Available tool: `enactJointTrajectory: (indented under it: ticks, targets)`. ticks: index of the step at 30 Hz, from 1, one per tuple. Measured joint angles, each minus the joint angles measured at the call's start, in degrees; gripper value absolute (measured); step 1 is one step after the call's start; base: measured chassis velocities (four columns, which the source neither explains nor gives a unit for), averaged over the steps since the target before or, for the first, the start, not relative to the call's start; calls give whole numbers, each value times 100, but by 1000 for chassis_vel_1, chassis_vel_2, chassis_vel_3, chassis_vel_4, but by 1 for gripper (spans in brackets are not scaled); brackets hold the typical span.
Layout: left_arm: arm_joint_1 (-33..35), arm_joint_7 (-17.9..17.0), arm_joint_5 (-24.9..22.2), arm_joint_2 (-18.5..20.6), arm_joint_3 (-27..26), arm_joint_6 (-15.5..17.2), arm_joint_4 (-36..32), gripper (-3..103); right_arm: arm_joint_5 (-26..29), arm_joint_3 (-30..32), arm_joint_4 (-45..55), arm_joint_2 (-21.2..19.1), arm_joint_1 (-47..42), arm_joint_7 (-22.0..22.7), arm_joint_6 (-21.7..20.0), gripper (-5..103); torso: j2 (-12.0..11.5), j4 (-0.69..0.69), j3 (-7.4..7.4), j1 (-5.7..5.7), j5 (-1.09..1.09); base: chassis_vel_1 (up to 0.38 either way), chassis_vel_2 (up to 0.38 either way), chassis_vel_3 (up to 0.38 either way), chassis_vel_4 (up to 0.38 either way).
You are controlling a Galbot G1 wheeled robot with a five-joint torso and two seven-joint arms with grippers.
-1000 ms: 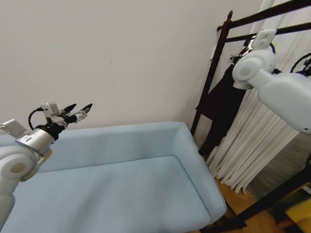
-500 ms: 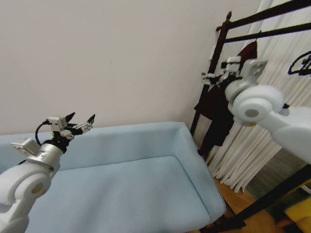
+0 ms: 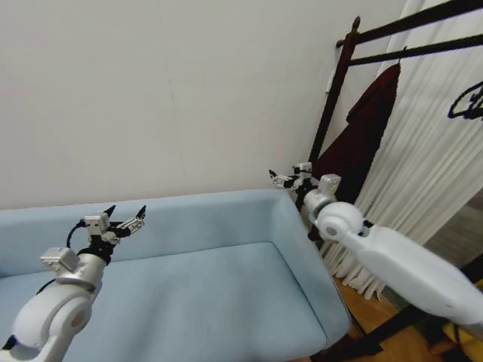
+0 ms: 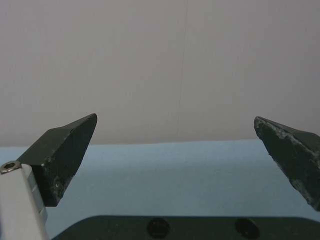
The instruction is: Pick up the clothes from the sofa and hang them on the clothes hanger.
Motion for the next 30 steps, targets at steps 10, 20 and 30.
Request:
enactJointTrajectory:
  ticks: [10, 20, 30]
  targets:
    - [561, 328, 786, -981, 66, -466, 243, 100, -2022, 1804, 718, 644, -3127, -844, 93, 100, 0, -9, -1, -1, 2, 0, 0, 0, 0]
    - [1309, 1195, 2446, -2022, -29, -952, -314, 100, -3145, 2959, 2078, 1706, -5203, -844, -334, 100, 0, -7, -2, -2, 2, 0, 0, 0, 0]
    - [1678, 928, 2438, -2425, 32, -870, -642, 100, -3327, 3170, 2385, 1998, -5606, -538, -467, 100, 0, -7, -1, -2, 2, 0, 0, 0, 0]
